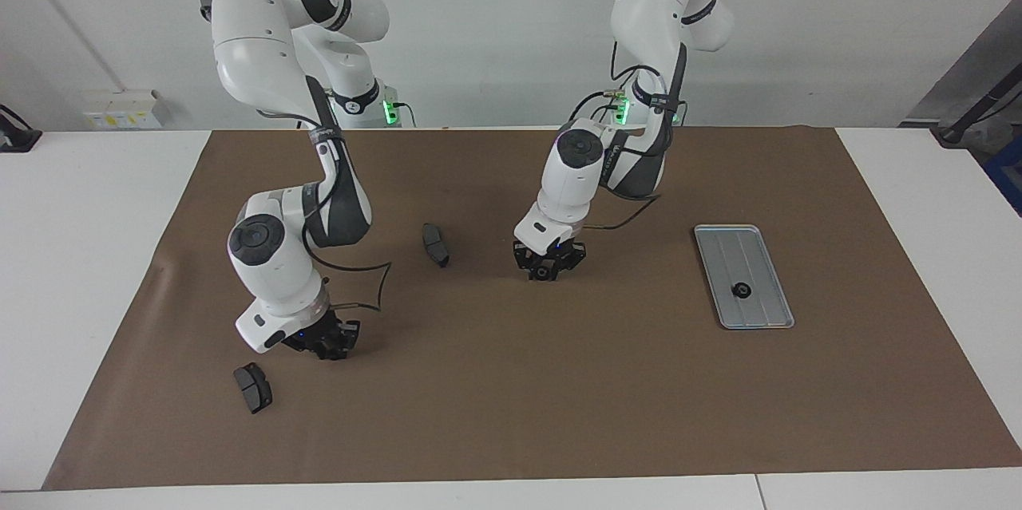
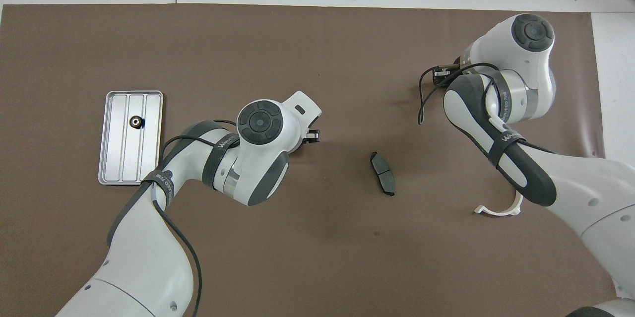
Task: Pick bearing gear from pile to tray
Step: 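Lift the bearing with the left gripper while the right gripper grasps a third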
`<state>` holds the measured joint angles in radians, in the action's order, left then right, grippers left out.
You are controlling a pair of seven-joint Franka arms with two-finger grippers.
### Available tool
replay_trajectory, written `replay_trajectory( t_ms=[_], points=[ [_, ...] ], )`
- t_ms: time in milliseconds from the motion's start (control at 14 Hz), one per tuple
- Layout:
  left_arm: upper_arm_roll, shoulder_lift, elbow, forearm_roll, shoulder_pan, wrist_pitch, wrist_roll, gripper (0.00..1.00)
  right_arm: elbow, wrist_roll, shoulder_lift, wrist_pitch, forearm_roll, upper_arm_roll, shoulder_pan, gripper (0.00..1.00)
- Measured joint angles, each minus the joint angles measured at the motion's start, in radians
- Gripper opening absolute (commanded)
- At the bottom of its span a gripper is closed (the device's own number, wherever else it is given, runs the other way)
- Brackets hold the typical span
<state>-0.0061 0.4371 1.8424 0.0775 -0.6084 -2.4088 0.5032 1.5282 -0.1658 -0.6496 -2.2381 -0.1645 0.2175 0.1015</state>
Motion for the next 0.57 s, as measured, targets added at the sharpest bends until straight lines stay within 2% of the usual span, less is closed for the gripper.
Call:
replay_trajectory(
  t_ms=[71, 143, 285, 499, 570],
  points=[
    [0.002, 0.000, 0.001, 0.000, 0.000, 0.000, 0.000, 0.40, 0.000, 0.000, 0.000, 0.000, 0.000, 0.000, 0.000, 0.33],
    [0.003, 0.000, 0.003, 0.000, 0.000, -0.001, 0.000, 0.39, 0.000, 0.000, 0.000, 0.000, 0.000, 0.000, 0.000, 0.25],
    [0.004, 0.000, 0.007, 0.000, 0.000, -0.002, 0.000, 0.34, -0.002, 0.000, 0.000, 0.001, 0.000, -0.001, 0.001, 0.00],
    [0.004, 0.000, 0.009, 0.000, 0.000, -0.006, 0.000, 0.25, -0.002, 0.000, 0.000, 0.003, 0.000, -0.001, 0.001, 0.00],
    [0.004, 0.000, 0.009, 0.000, 0.000, -0.006, 0.000, 0.19, -0.004, 0.000, 0.000, 0.008, 0.000, -0.001, 0.001, 0.00]
  ],
)
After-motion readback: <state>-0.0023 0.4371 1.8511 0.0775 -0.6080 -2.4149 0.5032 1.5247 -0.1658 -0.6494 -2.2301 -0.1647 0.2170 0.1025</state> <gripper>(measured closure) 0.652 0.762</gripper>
